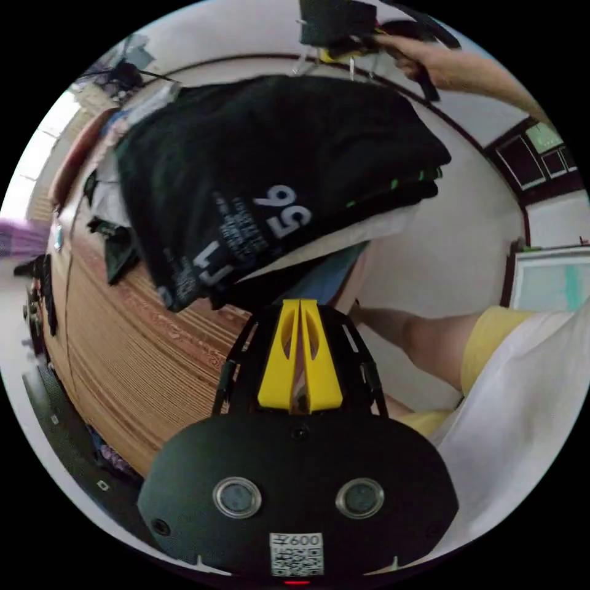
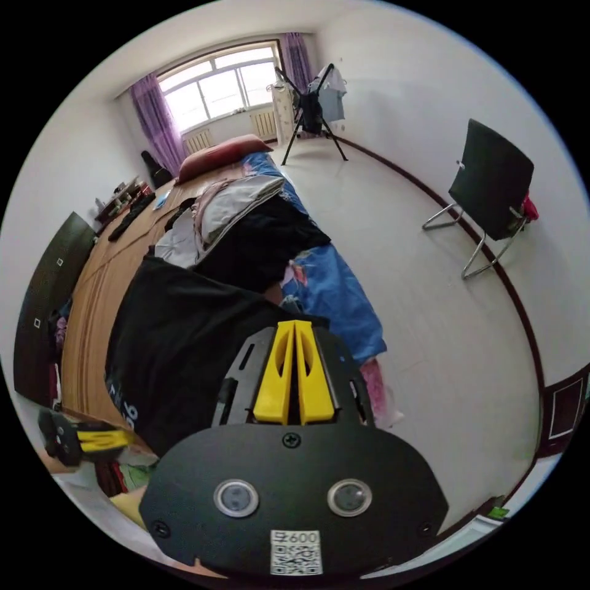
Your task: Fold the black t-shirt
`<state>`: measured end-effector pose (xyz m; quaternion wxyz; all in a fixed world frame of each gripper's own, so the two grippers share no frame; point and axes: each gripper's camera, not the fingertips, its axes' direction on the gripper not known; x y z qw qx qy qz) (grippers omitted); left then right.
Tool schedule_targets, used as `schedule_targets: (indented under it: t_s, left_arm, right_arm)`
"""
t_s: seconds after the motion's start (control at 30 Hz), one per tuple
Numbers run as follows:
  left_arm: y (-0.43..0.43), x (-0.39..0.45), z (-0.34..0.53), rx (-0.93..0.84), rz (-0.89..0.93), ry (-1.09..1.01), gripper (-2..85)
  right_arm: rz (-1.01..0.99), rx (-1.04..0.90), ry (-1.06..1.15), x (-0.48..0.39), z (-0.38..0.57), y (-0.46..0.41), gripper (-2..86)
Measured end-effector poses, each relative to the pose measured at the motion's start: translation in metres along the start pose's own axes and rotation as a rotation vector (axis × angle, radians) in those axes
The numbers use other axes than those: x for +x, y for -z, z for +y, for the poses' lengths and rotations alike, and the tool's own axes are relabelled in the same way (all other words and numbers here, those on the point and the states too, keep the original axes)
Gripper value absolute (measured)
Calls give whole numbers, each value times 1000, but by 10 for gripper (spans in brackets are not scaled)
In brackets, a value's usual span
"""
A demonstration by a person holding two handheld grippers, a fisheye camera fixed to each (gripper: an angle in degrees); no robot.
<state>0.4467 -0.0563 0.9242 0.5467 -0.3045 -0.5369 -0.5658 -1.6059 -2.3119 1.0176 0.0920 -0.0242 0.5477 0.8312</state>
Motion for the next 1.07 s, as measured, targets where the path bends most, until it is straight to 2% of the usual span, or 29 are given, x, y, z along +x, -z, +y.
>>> schedule_targets:
  t_s: [0.07,0.17,0.23,0.3,0.43,0.57,0.8,0.9,0.93,1.07]
  left_arm:
    - [37,-10,41,176,89,50,2]
    - [64,-25,78,161,25,114,2]
    - [82,-37,92,156,55,98,2]
    - [112,-52,102,221,48,101,3]
    - [181,-85,112,377,-15,160,3]
    - [223,-108,120,470,-48,218,3]
    - [239,-103,148,441,-74,324,3]
    - [237,-100,151,374,-107,399,3]
    - [240,-109,148,347,-111,482,3]
    - [262,-132,120,384,-26,642,3]
  right_arm:
    - [8,-37,84,-26,19,22,-8]
    - [40,-120,165,-76,40,34,-8]
    - [95,-149,173,-112,48,36,-8]
    - [153,-155,181,-151,50,37,-9]
    - [169,-74,238,-248,28,44,-8]
    - [166,114,218,-324,-18,60,-8]
    - [48,157,247,-397,-77,45,-8]
    - [-21,84,278,-407,-105,17,-4]
    - [-23,71,278,-407,-119,2,-1]
    - [-7,-1,290,-399,-172,-74,39]
